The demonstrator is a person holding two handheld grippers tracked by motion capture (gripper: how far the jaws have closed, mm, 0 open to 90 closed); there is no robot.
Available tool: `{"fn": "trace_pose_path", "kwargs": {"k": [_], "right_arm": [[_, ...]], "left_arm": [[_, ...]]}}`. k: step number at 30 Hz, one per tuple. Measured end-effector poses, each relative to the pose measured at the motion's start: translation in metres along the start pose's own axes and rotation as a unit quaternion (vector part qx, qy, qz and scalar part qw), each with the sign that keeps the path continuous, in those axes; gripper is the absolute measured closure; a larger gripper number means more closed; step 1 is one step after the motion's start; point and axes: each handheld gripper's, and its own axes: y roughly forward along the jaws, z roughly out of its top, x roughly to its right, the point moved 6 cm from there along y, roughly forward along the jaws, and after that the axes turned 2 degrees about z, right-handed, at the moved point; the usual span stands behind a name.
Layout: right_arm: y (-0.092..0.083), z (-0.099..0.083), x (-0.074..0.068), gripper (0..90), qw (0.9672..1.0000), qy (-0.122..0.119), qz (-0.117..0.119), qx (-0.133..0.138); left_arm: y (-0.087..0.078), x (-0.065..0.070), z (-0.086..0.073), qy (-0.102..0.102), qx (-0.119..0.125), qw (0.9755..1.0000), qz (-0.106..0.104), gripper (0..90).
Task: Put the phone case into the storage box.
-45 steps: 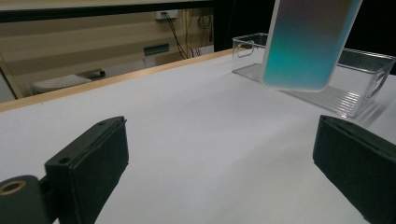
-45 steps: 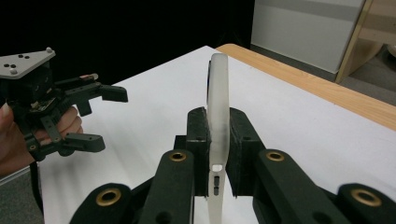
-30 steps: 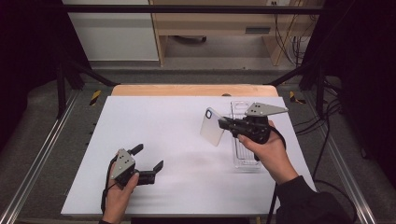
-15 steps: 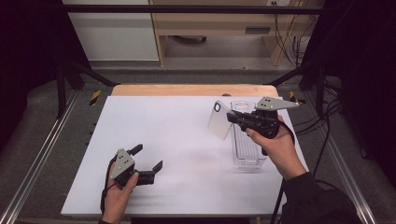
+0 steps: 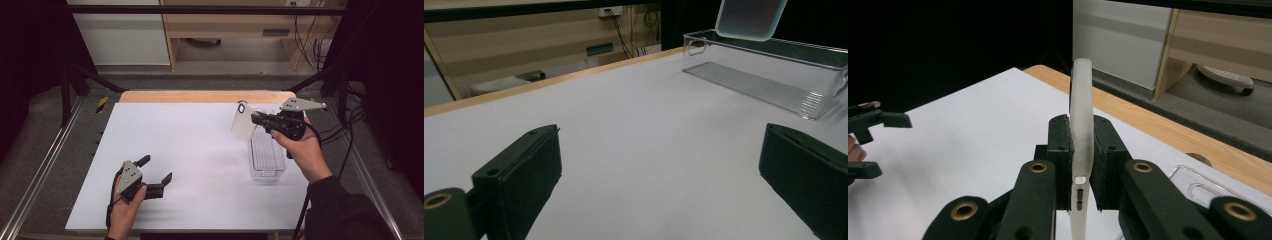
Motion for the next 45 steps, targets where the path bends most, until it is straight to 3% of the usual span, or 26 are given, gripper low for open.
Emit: {"fn": "trace_pose_path", "kwargs": {"k": [17,35,45], "right_arm": [[-0.003,0.008,0.049,81.1,0.9989,0.030,-0.032,0.018],[-0.015,0.010,0.079,81.1,0.9974,0.031,-0.064,0.008],[-0.004,0.001,0.094,81.1,0.9964,0.036,-0.077,-0.008]], "left_arm": [[-0.011,-0.013,-0.004,-0.003,0.001,0.9997,0.024,3.2],[-0.014,-0.022,-0.006,-0.015,0.003,0.9994,0.030,3.2],[-0.012,-0.019,-0.007,-0.012,0.000,0.9996,0.026,3.2]]}}
